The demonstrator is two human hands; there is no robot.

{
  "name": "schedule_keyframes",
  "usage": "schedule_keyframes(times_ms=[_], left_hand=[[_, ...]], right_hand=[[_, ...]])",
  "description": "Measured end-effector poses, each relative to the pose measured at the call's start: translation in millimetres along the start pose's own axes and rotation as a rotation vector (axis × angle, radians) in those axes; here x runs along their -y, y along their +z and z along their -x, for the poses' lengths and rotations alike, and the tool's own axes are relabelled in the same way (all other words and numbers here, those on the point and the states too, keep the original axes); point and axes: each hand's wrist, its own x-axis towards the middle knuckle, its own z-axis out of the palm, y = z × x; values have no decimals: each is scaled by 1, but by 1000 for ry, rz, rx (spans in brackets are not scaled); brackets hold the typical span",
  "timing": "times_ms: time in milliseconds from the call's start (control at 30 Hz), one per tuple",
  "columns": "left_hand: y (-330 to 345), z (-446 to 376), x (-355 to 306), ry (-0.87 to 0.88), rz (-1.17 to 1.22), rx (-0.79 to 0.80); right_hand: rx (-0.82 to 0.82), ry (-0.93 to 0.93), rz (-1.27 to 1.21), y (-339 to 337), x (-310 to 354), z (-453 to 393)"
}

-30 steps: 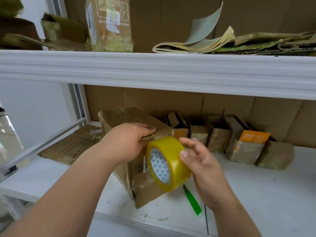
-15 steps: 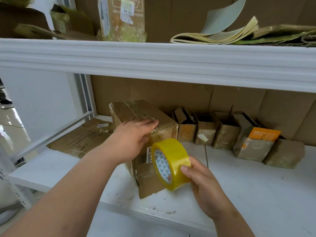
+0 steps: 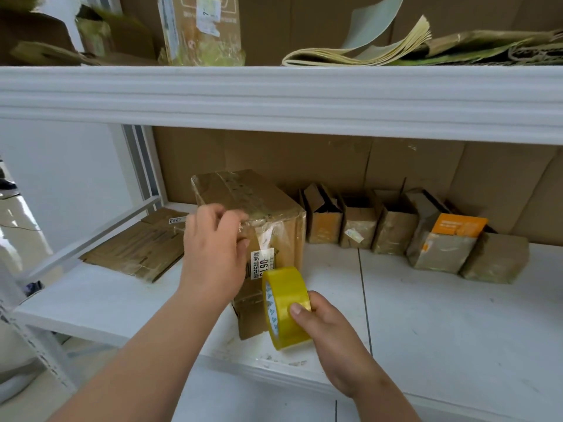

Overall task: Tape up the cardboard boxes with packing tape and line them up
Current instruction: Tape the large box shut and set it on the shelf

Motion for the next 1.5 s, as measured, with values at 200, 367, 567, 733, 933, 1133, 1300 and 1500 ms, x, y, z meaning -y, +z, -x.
schedule_keyframes(times_ms=[200, 367, 567, 733, 933, 1133, 1300, 1500], left_hand=[[8, 39, -10, -90, 171, -23], [14, 54, -34, -616, 497, 305], [20, 49, -44, -939, 945, 342], [22, 47, -48, -975, 962, 326], [24, 49, -51, -980, 969, 269], [23, 49, -53, -989, 1003, 256], [26, 48, -55, -1026, 1035, 229], [24, 49, -54, -1040, 1073, 226]], right_hand=[[-36, -32, -24, -4, 2, -2], [12, -56, 77, -10, 5, 1], [84, -44, 186, -26, 7, 6], [-333, 63, 533, -58, -15, -10], [-217, 198, 1265, -73, -49, -18], [-344, 67, 936, -81, -14, -26], [-301, -226, 643, -64, 54, -21], [-183, -356, 834, -33, 87, -23]])
